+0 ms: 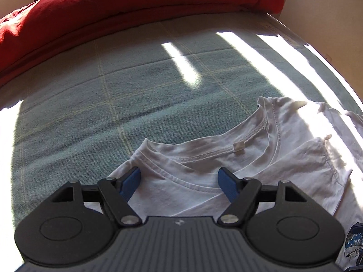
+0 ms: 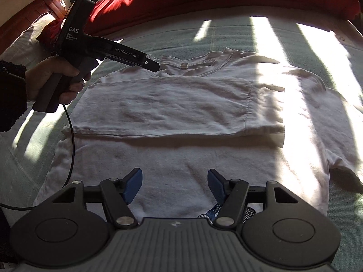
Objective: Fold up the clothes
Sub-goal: 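Move both open tools over the unfolded 'Nice Day' side of the shirt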
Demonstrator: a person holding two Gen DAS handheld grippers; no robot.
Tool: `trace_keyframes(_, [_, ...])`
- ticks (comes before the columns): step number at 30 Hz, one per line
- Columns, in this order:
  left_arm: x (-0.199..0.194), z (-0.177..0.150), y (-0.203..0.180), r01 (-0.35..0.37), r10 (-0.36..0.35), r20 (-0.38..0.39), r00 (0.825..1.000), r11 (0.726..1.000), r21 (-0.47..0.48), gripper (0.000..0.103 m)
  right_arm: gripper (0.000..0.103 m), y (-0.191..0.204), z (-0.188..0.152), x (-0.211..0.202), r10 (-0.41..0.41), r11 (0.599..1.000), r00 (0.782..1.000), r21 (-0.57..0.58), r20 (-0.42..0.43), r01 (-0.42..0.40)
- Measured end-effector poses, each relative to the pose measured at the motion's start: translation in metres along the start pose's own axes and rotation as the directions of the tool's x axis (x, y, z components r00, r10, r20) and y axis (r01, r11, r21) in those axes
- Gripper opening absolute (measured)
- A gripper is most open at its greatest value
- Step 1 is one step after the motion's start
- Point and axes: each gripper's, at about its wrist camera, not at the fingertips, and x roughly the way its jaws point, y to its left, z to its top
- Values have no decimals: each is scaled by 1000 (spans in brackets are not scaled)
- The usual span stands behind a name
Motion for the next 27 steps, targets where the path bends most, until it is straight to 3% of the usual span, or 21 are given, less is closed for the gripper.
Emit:
trace_keyframes(5, [6,5,16,27,-26,23,999,999,-43,76,68,-6,3,4,-5,1000,1000,19,-4,5])
trace_keyframes(11, [-35,8,35,17,-14,27,1000,994,-106,76,68,-6,8,2,6,1000,1000,21,-6,-5])
trace_keyframes(15, [-59,-9,46,6,-9,-25,1000,995,-99,76,69,-1,13,3,21,1000,1000,4,-3,-21])
trace_keyframes(20, [-44,-37,71,-24,7,-96,995,985,-172,77,69,5,14,8,35,999,999,3,-6,-35])
trace_keyframes(24, [-36,-39,87,-53,41,-59,997,977,-207,77,69,9,12,11,28,1000,1000,-4,-15,-28])
trace_keyframes(27, [-51,-32,90,-95,93,-20,995,974,-203,76,69,10,11,8,19,1000,1000,-13,-14,-19])
